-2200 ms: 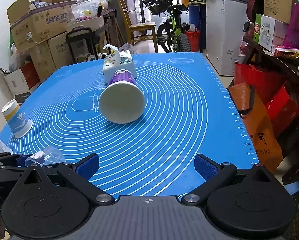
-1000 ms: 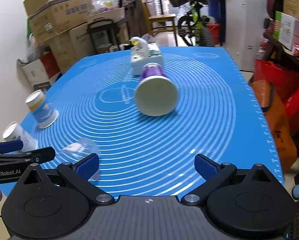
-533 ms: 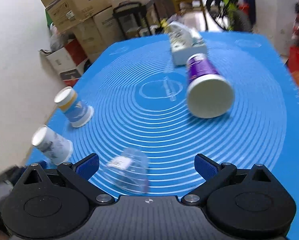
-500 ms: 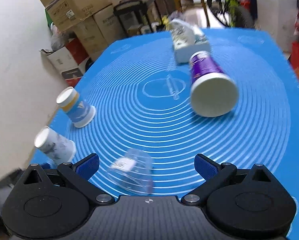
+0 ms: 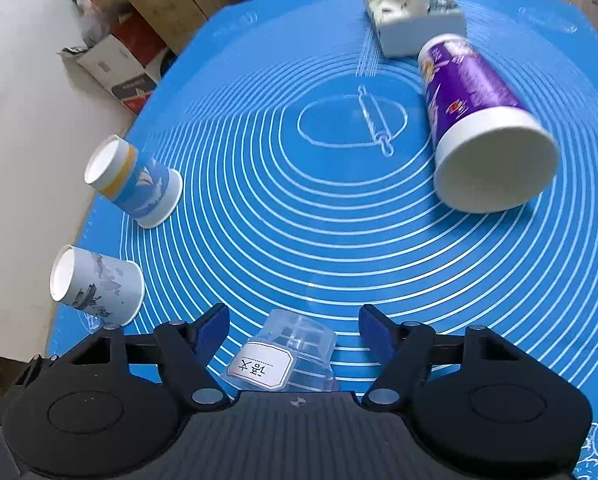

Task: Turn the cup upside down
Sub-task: 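Rotate the clear cup rim-down with the right tool and lower it onto the mat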

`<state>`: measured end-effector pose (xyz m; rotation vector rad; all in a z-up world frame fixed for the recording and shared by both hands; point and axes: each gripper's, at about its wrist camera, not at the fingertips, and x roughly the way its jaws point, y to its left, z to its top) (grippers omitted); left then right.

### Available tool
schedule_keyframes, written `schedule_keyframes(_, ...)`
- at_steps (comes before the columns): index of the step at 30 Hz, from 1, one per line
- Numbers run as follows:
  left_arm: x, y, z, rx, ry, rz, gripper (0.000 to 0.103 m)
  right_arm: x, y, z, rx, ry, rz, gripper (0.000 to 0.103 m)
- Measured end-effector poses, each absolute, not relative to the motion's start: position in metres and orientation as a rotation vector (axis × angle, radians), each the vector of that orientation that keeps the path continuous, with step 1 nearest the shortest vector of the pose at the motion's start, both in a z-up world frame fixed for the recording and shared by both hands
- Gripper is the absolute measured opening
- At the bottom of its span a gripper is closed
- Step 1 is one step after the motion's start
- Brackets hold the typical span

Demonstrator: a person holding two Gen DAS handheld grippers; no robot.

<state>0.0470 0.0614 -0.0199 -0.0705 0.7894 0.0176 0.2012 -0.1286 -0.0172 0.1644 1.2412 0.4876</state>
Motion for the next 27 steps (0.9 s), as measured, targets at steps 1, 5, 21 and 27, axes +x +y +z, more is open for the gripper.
schedule_keyframes(1, 0.047, 0.063, -0.021, -0.077, 0.790, 0.017, 0.093, 0.202, -0.128, -0.019, 0.167, 1.249, 0.485, 0.077)
schedule_keyframes(5, 0.049, 0.065, -0.024, -0.095, 0.800, 0.024, 0.093, 0.208, -0.122, -0.029, 0.169, 1.316, 0.472, 0.077)
schedule_keyframes(21, 0.049, 0.060, -0.027, -0.102, 0.809, 0.003, 0.093, 0.206, -0.125, -0.033, 0.169, 1.316, 0.503, 0.056)
schedule_keyframes(27, 0.049, 0.063, -0.027, -0.112, 0.808, 0.011, 0.093, 0.196, -0.125, -0.021, 0.105, 1.190, 0.487, 0.050)
